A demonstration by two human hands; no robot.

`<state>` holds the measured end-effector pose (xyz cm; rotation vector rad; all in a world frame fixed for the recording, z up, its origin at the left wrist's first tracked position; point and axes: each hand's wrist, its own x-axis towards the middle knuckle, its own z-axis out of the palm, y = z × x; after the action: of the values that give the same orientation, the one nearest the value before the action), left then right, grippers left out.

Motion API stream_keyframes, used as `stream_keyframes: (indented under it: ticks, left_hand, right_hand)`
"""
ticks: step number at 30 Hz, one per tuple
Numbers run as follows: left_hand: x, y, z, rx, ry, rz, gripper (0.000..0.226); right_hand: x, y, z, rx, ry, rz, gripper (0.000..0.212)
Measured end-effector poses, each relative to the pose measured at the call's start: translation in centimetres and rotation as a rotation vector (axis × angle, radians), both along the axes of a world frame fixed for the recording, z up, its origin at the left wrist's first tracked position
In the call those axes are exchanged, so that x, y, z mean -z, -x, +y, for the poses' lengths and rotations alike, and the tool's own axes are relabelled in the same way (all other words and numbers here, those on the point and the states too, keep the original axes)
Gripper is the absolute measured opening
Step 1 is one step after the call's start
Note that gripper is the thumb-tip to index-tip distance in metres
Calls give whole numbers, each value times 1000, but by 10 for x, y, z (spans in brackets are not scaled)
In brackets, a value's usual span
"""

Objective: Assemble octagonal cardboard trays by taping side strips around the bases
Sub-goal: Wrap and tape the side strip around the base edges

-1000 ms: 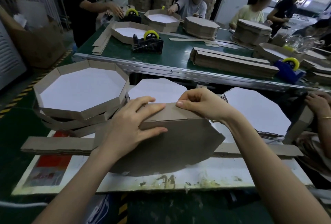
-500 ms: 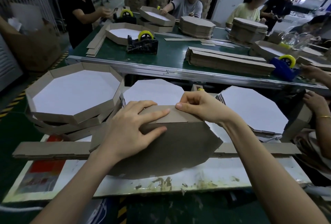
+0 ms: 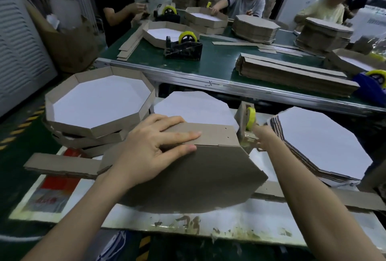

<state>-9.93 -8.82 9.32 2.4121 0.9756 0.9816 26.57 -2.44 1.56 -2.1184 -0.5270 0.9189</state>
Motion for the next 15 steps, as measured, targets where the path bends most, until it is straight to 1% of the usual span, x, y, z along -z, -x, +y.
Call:
stream_keyframes:
  ticks: [3, 5, 6, 8, 11, 13, 15]
  left_hand:
    - [1, -1, 5, -8, 23, -12, 35]
    - [3, -1, 6, -13, 17, -25, 35]
    - [4, -2, 7, -16, 14, -31, 35]
    - [5, -3, 9, -23, 18, -29, 35]
    - [6, -5, 11, -29, 19, -33, 34]
    - [6, -6, 11, -33, 22, -45, 32]
    - [5, -7, 11, -42, 22, -49, 31]
  right_hand:
    - [23, -16, 14, -43, 110, 1, 9]
    - [38, -28, 25, -79, 151, -20, 20]
    - [44, -33, 30, -84, 157, -40, 20]
    - [52, -38, 39, -72, 197, -96, 7]
    - [54, -43, 49, -58, 254, -158, 17]
    - [57, -48, 53, -36, 226, -82, 11]
    - [59, -51, 52, -2, 116, 81, 7]
